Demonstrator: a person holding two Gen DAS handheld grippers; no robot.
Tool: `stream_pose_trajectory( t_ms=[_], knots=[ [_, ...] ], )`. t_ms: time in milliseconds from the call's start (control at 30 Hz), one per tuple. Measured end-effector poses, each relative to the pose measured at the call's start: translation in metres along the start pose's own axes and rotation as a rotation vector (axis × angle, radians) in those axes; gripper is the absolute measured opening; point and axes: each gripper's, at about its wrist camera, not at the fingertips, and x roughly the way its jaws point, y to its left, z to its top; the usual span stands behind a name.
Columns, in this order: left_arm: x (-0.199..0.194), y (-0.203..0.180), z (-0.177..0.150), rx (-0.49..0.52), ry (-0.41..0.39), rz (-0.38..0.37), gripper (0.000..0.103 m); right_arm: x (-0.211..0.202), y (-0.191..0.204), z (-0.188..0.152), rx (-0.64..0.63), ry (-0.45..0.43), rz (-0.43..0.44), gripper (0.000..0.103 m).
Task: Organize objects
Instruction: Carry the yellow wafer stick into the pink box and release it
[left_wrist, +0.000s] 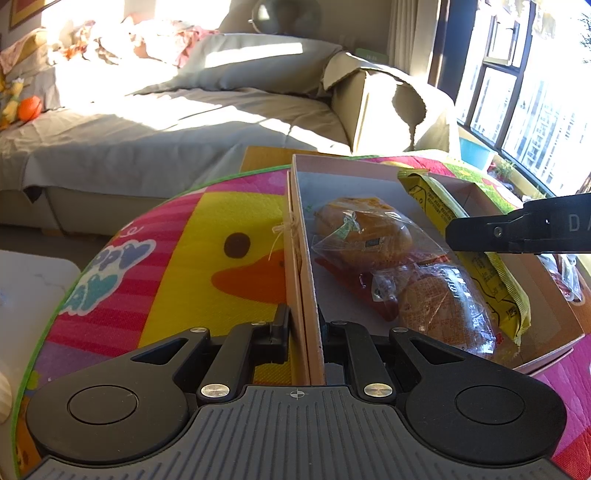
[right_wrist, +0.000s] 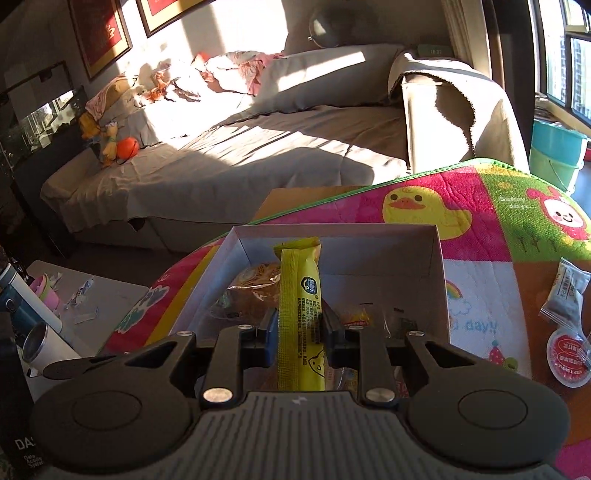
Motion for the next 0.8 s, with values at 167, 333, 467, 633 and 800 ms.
stream_pose_trajectory(
  t_ms=[167, 333, 467, 633, 800],
  knots=[
    [0.000, 0.000, 0.000, -0.001, 0.000, 0.000, 0.013, -0.008, -0.003, -0.005, -0.035, -0.025, -0.030, 0.042],
    [0.000, 0.000, 0.000, -0.001, 0.000, 0.000, 0.013, -0.038, -0.015, -0.009, -0.116, -0.112, -0.088, 0.054],
    [0.000, 0.000, -0.001, -0.001, -0.001, -0.001, 0.013, -0.061, -0.049, -0.004, -0.085, -0.153, -0.168, 0.062],
    [0.000, 0.000, -0.001, -0.001, -0.001, -0.001, 0.013, -0.086, -0.120, 0.001, 0.068, -0.208, -0.354, 0.073],
    [0.001, -0.001, -0.001, -0.004, -0.001, -0.002, 0.013, -0.103, -0.193, -0.008, 0.273, -0.229, -0.544, 0.083]
  ],
)
